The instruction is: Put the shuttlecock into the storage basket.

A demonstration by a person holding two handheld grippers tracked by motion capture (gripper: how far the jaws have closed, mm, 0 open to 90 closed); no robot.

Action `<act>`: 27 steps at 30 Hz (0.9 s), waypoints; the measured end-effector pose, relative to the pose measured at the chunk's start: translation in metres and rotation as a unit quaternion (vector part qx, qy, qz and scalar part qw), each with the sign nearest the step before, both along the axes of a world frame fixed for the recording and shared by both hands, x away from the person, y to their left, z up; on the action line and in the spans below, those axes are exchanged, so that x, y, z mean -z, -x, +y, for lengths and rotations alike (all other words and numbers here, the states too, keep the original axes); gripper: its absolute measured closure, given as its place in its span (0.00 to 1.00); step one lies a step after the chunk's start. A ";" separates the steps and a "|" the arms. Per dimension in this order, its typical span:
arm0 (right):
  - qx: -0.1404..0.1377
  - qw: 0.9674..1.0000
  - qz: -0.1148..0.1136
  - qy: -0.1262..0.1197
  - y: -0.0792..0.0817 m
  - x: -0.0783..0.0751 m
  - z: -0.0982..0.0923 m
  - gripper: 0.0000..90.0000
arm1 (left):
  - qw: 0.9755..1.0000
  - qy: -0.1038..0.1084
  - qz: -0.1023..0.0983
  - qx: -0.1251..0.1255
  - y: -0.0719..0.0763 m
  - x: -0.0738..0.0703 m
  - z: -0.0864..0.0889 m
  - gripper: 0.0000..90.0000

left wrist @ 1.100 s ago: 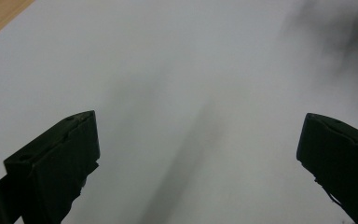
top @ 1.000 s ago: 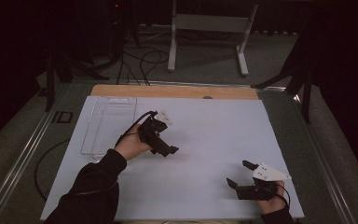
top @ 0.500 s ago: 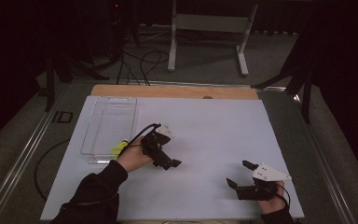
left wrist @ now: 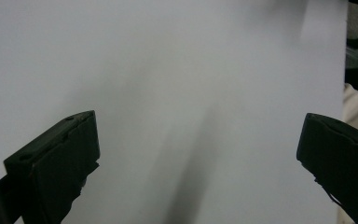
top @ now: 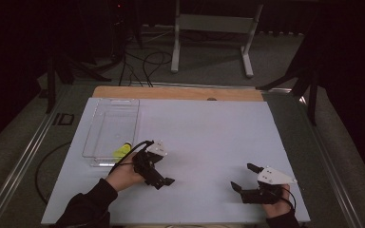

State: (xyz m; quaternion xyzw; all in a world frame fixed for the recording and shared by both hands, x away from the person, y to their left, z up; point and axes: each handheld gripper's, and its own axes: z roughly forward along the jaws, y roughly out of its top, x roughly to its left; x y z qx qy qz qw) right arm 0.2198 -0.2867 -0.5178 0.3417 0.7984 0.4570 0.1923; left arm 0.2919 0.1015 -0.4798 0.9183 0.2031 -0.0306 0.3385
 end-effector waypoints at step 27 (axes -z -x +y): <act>-0.001 1.000 0.003 0.003 0.000 0.001 0.001 0.11 | 0.999 0.017 -0.009 -0.039 0.050 0.006 0.078 0.00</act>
